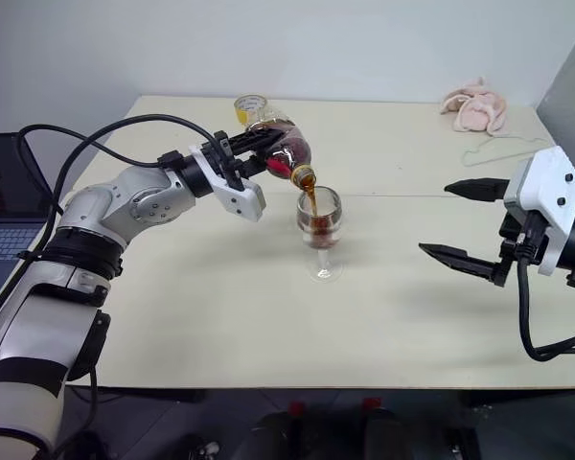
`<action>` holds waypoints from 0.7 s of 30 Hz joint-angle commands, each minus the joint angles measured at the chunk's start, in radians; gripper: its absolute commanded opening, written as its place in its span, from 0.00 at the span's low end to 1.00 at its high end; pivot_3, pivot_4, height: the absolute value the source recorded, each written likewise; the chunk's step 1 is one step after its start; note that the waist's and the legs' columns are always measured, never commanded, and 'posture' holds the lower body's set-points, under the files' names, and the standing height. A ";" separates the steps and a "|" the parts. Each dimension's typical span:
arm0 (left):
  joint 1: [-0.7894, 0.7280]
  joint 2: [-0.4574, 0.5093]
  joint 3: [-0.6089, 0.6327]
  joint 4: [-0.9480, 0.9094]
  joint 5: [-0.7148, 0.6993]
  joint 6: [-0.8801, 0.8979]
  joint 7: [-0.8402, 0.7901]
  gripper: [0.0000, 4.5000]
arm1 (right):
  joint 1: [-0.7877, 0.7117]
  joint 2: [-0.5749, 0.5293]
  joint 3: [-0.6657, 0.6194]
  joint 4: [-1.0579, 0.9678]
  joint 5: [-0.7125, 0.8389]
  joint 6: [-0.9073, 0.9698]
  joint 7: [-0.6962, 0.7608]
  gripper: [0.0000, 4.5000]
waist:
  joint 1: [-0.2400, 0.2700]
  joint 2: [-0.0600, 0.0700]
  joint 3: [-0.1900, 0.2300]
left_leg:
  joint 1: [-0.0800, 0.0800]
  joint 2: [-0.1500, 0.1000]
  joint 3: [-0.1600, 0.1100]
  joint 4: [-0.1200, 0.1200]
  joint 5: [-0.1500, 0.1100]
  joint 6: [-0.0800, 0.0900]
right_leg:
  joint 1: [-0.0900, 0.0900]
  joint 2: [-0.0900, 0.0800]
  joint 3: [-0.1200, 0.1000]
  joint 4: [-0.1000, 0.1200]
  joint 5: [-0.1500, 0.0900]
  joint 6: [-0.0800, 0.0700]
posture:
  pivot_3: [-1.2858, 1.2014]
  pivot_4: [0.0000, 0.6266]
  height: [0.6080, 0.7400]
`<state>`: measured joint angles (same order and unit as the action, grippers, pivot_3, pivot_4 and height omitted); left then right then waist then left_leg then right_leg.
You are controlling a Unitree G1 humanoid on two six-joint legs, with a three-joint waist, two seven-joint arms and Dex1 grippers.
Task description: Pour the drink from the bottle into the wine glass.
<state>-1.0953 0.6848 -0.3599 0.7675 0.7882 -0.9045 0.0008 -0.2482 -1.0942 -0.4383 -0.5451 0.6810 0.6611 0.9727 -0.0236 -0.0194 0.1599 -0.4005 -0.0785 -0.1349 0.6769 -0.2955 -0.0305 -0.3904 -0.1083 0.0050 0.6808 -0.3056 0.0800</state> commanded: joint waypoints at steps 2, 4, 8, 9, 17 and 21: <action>-0.041 0.023 0.012 -0.005 -0.006 -0.005 0.030 0.24 | -0.004 -0.002 -0.015 -0.011 -0.004 -0.017 -0.013 1.00 | -0.002 0.000 0.000 | 0.000 0.000 0.000 0.000 0.000 0.000 | 0.000 0.000 0.000 0.000 0.000 0.000 | 0.52 0.24 1.00; -0.040 0.023 0.010 -0.005 -0.005 -0.005 0.030 0.24 | -0.004 -0.002 -0.015 -0.012 -0.004 -0.018 -0.013 1.00 | -0.002 0.000 0.000 | 0.000 0.000 0.000 0.000 0.000 0.000 | 0.000 0.000 0.000 0.000 0.000 0.000 | 0.52 0.24 1.00; -0.039 0.023 0.011 -0.005 -0.007 -0.005 0.029 0.24 | -0.005 -0.002 -0.015 -0.013 -0.003 -0.019 -0.013 1.00 | -0.002 0.000 0.000 | 0.000 0.000 0.000 0.000 0.000 0.000 | 0.000 0.000 0.000 0.000 0.000 0.000 | 0.52 0.24 1.00; -0.039 0.024 0.011 -0.005 -0.007 -0.005 0.030 0.24 | -0.005 -0.003 -0.014 -0.012 -0.002 -0.019 -0.014 1.00 | -0.002 0.000 0.000 | 0.000 0.000 0.000 0.000 0.000 0.000 | 0.000 0.000 0.000 0.000 0.000 0.000 | 0.52 0.24 1.00; -0.040 0.025 0.010 -0.004 -0.007 -0.004 0.027 0.24 | -0.006 -0.003 -0.013 -0.009 -0.002 -0.021 -0.015 1.00 | -0.002 0.000 0.000 | 0.000 0.000 0.000 0.000 0.000 0.000 | 0.000 0.000 0.000 0.000 0.000 0.000 | 0.52 0.24 1.00; -0.041 0.025 0.009 -0.002 -0.006 -0.003 0.027 0.24 | -0.006 -0.001 -0.011 -0.010 -0.002 -0.022 -0.017 1.00 | -0.002 0.000 0.000 | 0.000 0.000 0.000 0.000 0.000 0.000 | 0.000 0.000 0.000 0.000 0.000 0.000 | 0.52 0.24 1.00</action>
<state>-1.0953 0.6933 -0.3604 0.7797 0.7907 -0.9046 0.0091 -0.2482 -1.0941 -0.4378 -0.5451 0.6812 0.6606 0.9611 -0.0260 -0.0194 0.1599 -0.4005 -0.0785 -0.1351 0.6770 -0.2955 -0.0305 -0.3904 -0.1083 0.0048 0.6810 -0.3056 0.0801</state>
